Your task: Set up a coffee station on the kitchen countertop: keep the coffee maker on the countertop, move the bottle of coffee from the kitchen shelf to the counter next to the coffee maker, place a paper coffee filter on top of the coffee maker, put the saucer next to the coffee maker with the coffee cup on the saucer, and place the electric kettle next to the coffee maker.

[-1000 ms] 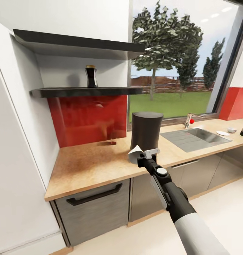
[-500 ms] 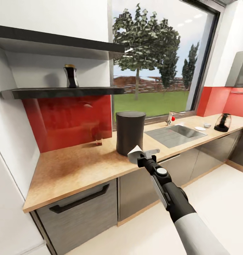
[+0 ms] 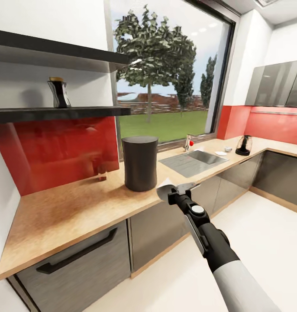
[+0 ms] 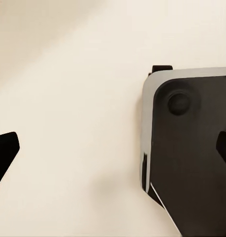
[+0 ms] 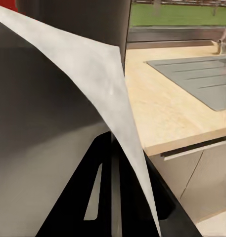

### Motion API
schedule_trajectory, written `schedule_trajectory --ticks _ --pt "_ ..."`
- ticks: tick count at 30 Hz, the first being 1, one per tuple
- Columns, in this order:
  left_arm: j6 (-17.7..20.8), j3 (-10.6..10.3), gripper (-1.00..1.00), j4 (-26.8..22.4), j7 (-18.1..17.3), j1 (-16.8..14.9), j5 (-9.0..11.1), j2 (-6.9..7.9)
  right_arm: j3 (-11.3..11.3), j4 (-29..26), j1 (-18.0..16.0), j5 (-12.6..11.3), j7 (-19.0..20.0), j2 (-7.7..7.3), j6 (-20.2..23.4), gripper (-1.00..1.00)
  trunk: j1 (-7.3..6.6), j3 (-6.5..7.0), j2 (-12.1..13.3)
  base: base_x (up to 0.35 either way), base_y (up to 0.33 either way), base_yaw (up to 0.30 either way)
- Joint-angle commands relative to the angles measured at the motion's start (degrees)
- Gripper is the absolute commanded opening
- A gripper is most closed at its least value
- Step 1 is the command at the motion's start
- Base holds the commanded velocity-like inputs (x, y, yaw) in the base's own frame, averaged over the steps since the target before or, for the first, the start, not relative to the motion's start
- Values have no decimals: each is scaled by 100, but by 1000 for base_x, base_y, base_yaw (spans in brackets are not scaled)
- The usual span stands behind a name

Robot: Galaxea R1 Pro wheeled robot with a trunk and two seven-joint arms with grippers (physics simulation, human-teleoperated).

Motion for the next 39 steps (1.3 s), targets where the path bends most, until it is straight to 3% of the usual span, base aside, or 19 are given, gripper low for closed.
schedule_trajectory --ticks 1,6,17,29,39 --pt "-18 -4 100 9 14 6 -2 1 2 -8 -2 -18 2 1 28 -100 2 -2 -4 0 0 -282" --pt "34 -7 100 16 37 88 -6 8 -1 -21 -2 -18 2 0 28 -100 2 -2 -4 0 0 -282" --pt "706 -28 100 9 238 142 -11 -41 -7 -64 -2 -8 2 -7 36 -100 2 -2 -4 0 0 -76" --pt "864 -19 100 7 249 143 -20 -57 -15 -68 -3 8 2 -24 27 -100 2 -2 -4 15 -1 -1" --pt "905 -13 100 -12 258 143 -23 -53 -16 -86 -3 -8 2 -21 13 -100 2 -2 -4 253 -94 0"
